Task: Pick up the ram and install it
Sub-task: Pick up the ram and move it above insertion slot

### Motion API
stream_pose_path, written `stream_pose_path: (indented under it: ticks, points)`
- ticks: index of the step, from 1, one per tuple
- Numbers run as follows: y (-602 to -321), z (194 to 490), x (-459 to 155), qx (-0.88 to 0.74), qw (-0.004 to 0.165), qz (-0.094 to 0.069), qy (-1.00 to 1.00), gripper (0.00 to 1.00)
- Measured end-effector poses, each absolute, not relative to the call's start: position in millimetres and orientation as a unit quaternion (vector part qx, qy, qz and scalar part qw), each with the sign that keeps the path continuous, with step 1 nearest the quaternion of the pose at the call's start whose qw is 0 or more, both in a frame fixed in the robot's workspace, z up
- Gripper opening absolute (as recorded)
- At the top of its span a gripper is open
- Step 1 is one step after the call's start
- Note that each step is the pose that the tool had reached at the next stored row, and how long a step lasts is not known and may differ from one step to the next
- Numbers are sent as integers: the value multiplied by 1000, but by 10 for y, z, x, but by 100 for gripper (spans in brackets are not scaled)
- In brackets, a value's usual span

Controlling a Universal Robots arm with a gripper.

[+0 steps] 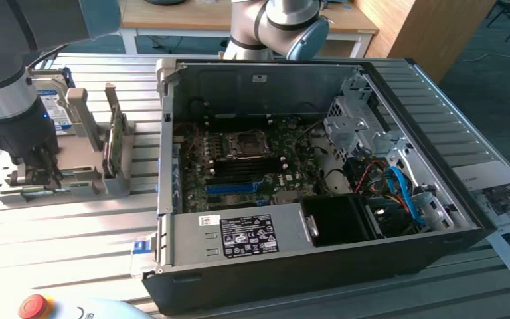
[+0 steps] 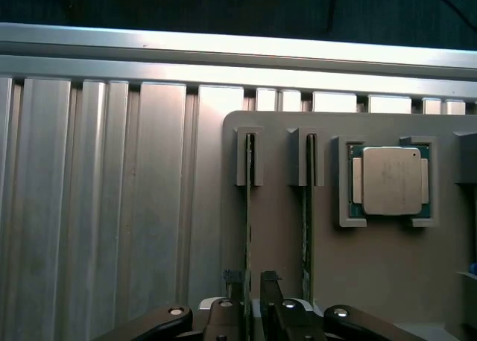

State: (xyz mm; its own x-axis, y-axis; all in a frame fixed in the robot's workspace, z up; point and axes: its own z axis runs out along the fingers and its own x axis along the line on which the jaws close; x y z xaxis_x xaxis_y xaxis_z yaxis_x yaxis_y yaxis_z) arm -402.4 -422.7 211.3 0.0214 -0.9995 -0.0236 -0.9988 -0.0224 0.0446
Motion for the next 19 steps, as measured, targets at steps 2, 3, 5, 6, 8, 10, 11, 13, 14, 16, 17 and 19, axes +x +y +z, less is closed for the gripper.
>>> stream_pose_path:
  ticks: [2, 3, 5, 6, 8, 10, 11, 13, 14, 16, 17, 19]
  points:
    - [-4222, 2114, -4024, 715, 8, -24, -699, 24]
    - [-4222, 2114, -4024, 715, 8, -24, -699, 24]
    - [-4222, 2115, -4024, 715, 8, -24, -699, 24]
    - [-4222, 2115, -4024, 715, 8, -24, -699, 24]
    - [-4221, 2108, -4023, 715, 8, -24, -699, 24]
    - [-4221, 2094, -4024, 715, 8, -24, -699, 24]
    - [-4221, 2087, -4024, 715, 8, -24, -699, 24]
    - [-4221, 2074, -4024, 715, 8, -24, -699, 24]
    - [-4221, 2067, -4024, 715, 8, -24, -699, 24]
    - [-4221, 2055, -4024, 715, 8, -24, -699, 24]
    - [-4221, 2048, -4024, 715, 8, -24, -699, 24]
    - [-4221, 2037, -4024, 715, 8, -24, -699, 24]
